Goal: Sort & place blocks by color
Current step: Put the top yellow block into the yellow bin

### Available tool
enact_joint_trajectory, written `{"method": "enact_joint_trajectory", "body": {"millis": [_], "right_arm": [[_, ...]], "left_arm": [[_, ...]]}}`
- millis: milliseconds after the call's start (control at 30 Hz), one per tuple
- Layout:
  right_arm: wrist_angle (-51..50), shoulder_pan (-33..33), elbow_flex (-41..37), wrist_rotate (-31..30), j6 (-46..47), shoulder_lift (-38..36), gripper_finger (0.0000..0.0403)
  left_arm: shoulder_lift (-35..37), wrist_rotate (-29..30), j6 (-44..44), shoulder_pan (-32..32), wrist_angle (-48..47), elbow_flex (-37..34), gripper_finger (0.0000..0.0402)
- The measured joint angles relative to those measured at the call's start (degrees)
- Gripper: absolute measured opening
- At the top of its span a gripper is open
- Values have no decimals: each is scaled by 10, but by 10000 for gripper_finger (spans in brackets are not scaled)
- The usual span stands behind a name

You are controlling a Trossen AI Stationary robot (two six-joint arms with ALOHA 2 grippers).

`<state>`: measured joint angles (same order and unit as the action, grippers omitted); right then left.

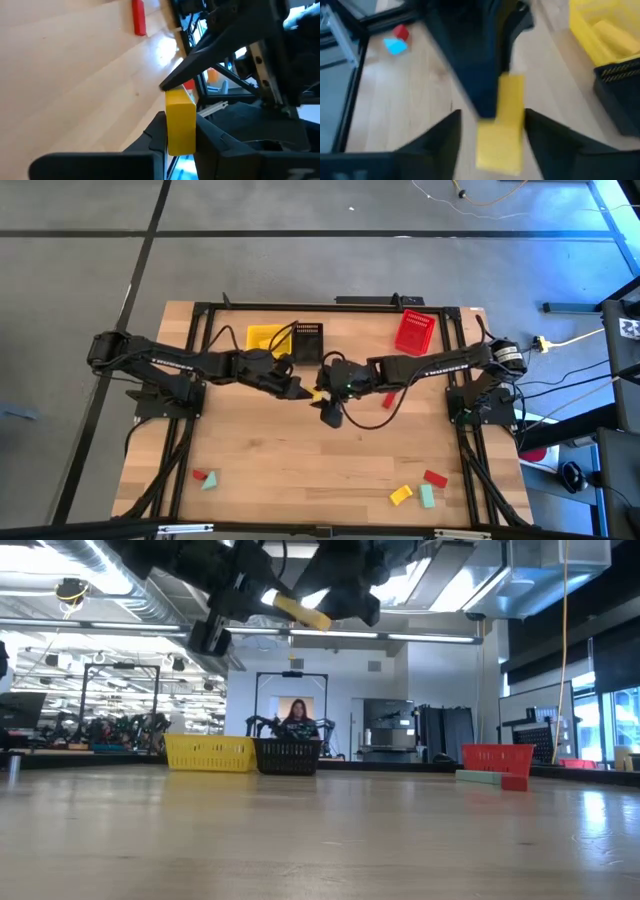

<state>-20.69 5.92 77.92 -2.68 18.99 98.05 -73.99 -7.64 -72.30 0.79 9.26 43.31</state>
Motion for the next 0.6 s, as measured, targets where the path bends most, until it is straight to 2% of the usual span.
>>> {"method": "enact_joint_trajectory", "body": {"millis": [133, 233, 333, 400, 600], "right_arm": [[-79, -2, 0, -3, 0, -30, 309], [-176, -5, 0, -35, 2, -59, 337], [-273, -5, -1, -88, 3, -88, 345], [-305, -5, -16, -99, 9, -109, 347], [-273, -4, -135, -78, 106, -201, 348]], "left_arm": [[27, -7, 27, 25, -45, 0, 46], [66, -7, 70, 53, -113, 0, 46], [125, 17, 123, 84, -179, -1, 46], [168, 50, 156, 101, -199, -1, 46], [286, 171, 283, 110, -199, -1, 46]]}}
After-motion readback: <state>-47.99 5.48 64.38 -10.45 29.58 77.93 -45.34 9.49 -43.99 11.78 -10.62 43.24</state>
